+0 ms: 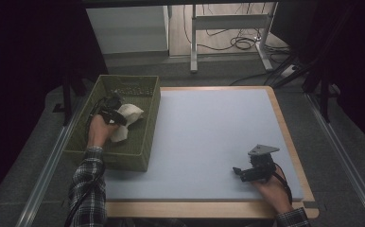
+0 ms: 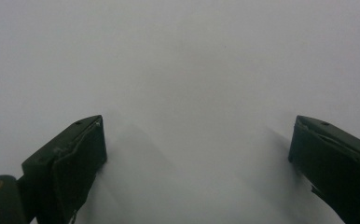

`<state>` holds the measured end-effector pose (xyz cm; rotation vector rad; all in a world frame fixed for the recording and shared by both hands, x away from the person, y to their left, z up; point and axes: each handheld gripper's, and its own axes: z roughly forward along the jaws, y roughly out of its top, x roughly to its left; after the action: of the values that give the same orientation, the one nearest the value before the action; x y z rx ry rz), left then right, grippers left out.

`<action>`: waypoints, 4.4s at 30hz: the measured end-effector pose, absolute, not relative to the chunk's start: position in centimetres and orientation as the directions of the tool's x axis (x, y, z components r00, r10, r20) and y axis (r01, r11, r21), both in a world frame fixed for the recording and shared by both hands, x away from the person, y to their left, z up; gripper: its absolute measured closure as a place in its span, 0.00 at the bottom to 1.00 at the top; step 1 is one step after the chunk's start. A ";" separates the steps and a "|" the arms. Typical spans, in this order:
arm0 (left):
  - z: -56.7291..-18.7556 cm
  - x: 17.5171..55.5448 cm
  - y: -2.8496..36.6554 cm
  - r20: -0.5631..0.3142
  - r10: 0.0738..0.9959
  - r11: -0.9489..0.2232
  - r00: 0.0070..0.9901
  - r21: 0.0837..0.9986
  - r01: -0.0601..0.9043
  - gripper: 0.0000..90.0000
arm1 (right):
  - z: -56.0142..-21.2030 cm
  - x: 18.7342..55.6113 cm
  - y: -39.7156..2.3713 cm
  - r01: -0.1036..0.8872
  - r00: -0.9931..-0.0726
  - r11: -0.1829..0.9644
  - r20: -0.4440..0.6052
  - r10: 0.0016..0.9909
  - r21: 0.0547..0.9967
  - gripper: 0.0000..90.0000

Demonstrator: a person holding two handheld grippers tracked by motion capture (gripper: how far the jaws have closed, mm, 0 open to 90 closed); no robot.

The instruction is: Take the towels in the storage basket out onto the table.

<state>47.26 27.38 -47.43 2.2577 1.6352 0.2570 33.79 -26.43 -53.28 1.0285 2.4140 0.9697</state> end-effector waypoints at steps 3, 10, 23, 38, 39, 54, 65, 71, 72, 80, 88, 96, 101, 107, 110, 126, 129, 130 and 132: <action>-46.6 46.8 27.7 -0.054 0.944 -0.278 0.326 0.407 0.870 0.81 | -53.3 33.8 -26.4 0.499 -0.679 0.504 -0.044 0.733 0.705 0.04; -43.7 45.7 28.2 -0.073 0.937 -0.261 0.343 0.506 0.822 0.81 | -53.3 33.8 -26.4 0.499 -0.679 0.505 -0.045 0.733 0.705 0.04; -39.1 43.8 27.4 -0.036 0.916 -0.298 0.399 0.606 0.738 0.81 | -53.3 33.8 -26.4 0.499 -0.679 0.505 -0.044 0.733 0.704 0.04; -34.8 41.7 26.4 -0.018 0.893 -0.327 0.450 0.662 0.675 0.81 | -53.3 33.8 -26.4 0.499 -0.679 0.505 -0.044 0.733 0.704 0.04; -34.7 41.6 26.4 -0.016 0.891 -0.330 0.453 0.664 0.671 0.81 | -53.3 33.8 -26.4 0.499 -0.679 0.505 -0.045 0.733 0.704 0.04; -32.2 41.3 23.3 0.011 0.850 -0.394 0.526 0.676 0.623 0.80 | -53.3 33.8 -26.4 0.499 -0.679 0.505 -0.045 0.733 0.704 0.04; -30.8 41.9 20.5 0.014 0.822 -0.422 0.570 0.686 0.592 0.80 | -53.3 33.8 -26.4 0.500 -0.679 0.503 -0.042 0.733 0.705 0.04; -30.1 42.2 18.8 0.021 0.803 -0.446 0.595 0.684 0.577 0.80 | -53.3 33.8 -26.4 0.500 -0.680 0.505 -0.043 0.732 0.704 0.04; -30.0 42.2 18.6 0.020 0.802 -0.445 0.597 0.687 0.575 0.80 | -53.3 33.8 -26.4 0.500 -0.679 0.504 -0.042 0.733 0.704 0.04; -29.6 42.7 16.0 0.014 0.776 -0.463 0.631 0.692 0.554 0.80 | -53.3 33.8 -26.4 0.500 -0.680 0.505 -0.043 0.732 0.704 0.04; -30.0 43.4 13.1 0.006 0.745 -0.481 0.667 0.697 0.531 0.80 | -53.3 33.8 -26.4 0.501 -0.680 0.505 -0.042 0.732 0.703 0.04; -31.2 43.9 9.7 0.011 0.703 -0.517 0.711 0.694 0.501 0.79 | -53.3 33.8 -26.4 0.501 -0.680 0.505 -0.042 0.732 0.703 0.04; -32.5 44.1 7.5 0.002 0.679 -0.535 0.734 0.686 0.493 0.79 | -53.3 33.8 -26.4 0.501 -0.680 0.505 -0.042 0.732 0.703 0.04; -34.2 44.5 5.3 -0.018 0.654 -0.549 0.757 0.676 0.491 0.79 | -53.3 33.8 -26.4 0.501 -0.680 0.505 -0.042 0.732 0.703 0.04; -35.1 44.6 4.3 -0.013 0.646 -0.564 0.764 0.666 0.488 0.79 | -53.3 33.8 -26.4 0.501 -0.679 0.504 -0.041 0.733 0.703 0.04; -42.2 45.2 0.4 -0.034 0.623 -0.608 0.781 0.607 0.512 0.78 | -53.3 33.8 -26.4 0.500 -0.680 0.504 -0.042 0.732 0.704 0.04; -43.6 45.3 0.0 -0.051 0.620 -0.606 0.783 0.602 0.520 0.77 | -53.3 33.8 -26.4 0.500 -0.680 0.505 -0.043 0.732 0.704 0.04; -44.2 45.3 -0.2 -0.056 0.620 -0.606 0.783 0.600 0.523 0.77 | -53.3 33.8 -26.4 0.500 -0.679 0.504 -0.043 0.733 0.704 0.04; -45.2 45.3 -0.5 -0.057 0.612 -0.610 0.789 0.601 0.517 0.76 | -53.3 33.8 -26.4 0.500 -0.680 0.505 -0.043 0.732 0.704 0.04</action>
<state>45.27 -0.46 -45.16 2.3626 0.8345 0.2033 33.79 -26.43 -53.28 1.0290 2.4159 0.9694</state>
